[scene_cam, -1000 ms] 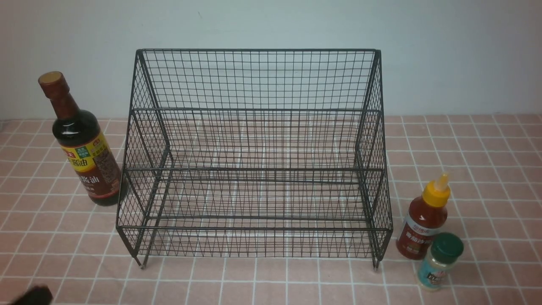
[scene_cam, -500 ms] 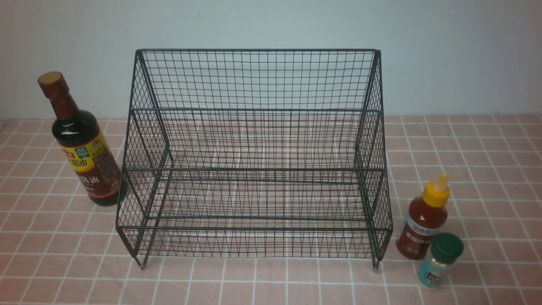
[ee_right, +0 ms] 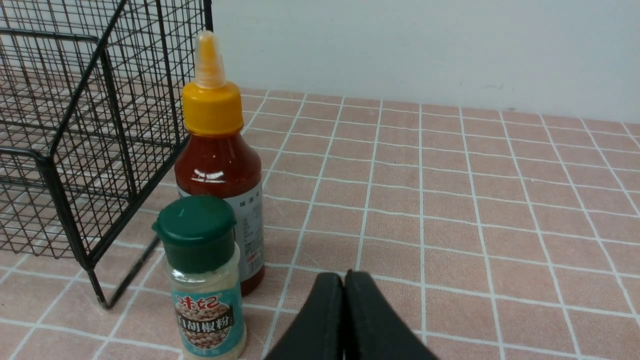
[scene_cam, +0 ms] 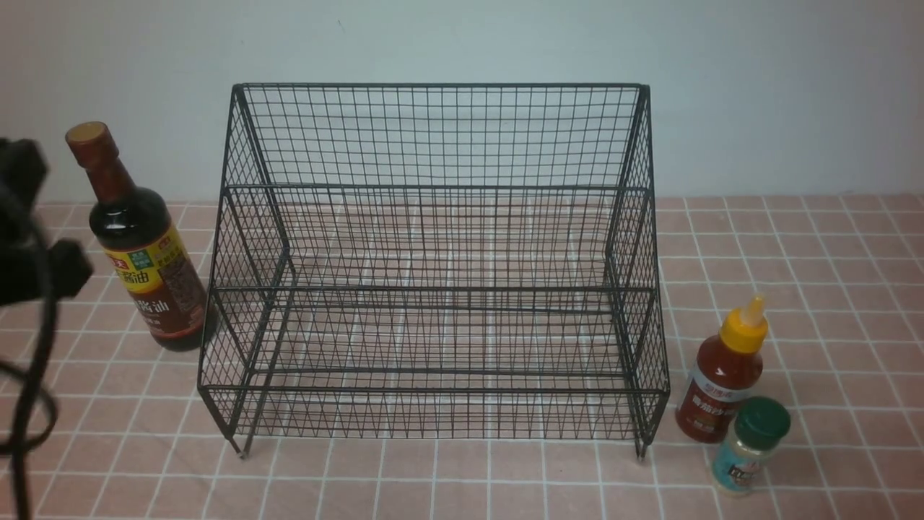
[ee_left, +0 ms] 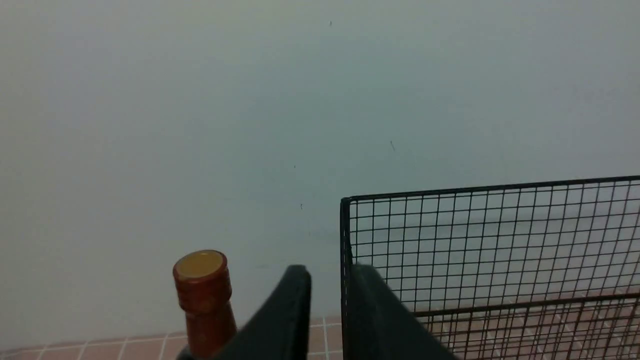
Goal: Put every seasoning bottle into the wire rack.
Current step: Use the left arm to grab the condiment bottle closest to it
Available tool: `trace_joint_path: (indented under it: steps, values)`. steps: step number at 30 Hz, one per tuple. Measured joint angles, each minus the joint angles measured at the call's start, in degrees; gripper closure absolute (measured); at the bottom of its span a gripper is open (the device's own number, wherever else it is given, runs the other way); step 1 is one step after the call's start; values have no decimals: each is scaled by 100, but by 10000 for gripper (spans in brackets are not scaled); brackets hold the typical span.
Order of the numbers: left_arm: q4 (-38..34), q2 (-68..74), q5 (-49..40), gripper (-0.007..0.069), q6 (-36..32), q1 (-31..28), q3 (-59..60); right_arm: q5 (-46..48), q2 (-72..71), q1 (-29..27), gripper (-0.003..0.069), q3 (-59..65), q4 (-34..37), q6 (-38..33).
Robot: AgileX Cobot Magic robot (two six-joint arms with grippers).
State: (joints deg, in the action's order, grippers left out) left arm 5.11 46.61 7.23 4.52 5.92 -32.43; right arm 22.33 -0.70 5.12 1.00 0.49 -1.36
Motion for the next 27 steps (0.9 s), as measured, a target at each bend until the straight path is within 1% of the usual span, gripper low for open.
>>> trace_joint_path:
  steps: [3,4,5,7,8,9,10,12,15,19,24,27]
  values:
    - [6,582,-13,391,-58,0,-479,0,0,0,670,0,0,0]
    - [6,660,-13,374,-59,0,-552,0,0,0,670,0,0,0]
    - [6,950,-13,302,-63,0,-843,0,0,0,670,0,0,0]
    - [6,1270,-13,214,-77,-18,-1176,0,0,0,670,0,0,0]
    - [6,1384,-7,189,-82,-49,-1292,0,0,0,670,0,0,0]
    - [6,1516,-7,144,-82,-112,-1420,0,0,0,670,0,0,0]
    - [6,1565,-2,130,-82,-143,-1466,0,0,0,670,0,0,0]
    - [6,1863,12,60,-75,-444,-1694,0,0,0,670,0,0,0]
    - [6,2143,24,34,-54,-790,-1812,0,0,0,670,0,0,0]
    - [-5,2487,151,32,-43,-995,-1856,0,0,0,670,0,0,0]
    - [-107,2951,448,33,-39,-1032,-1856,0,0,0,670,0,0,0]
    - [-151,3380,829,33,-39,-1032,-1873,0,0,0,670,0,0,0]
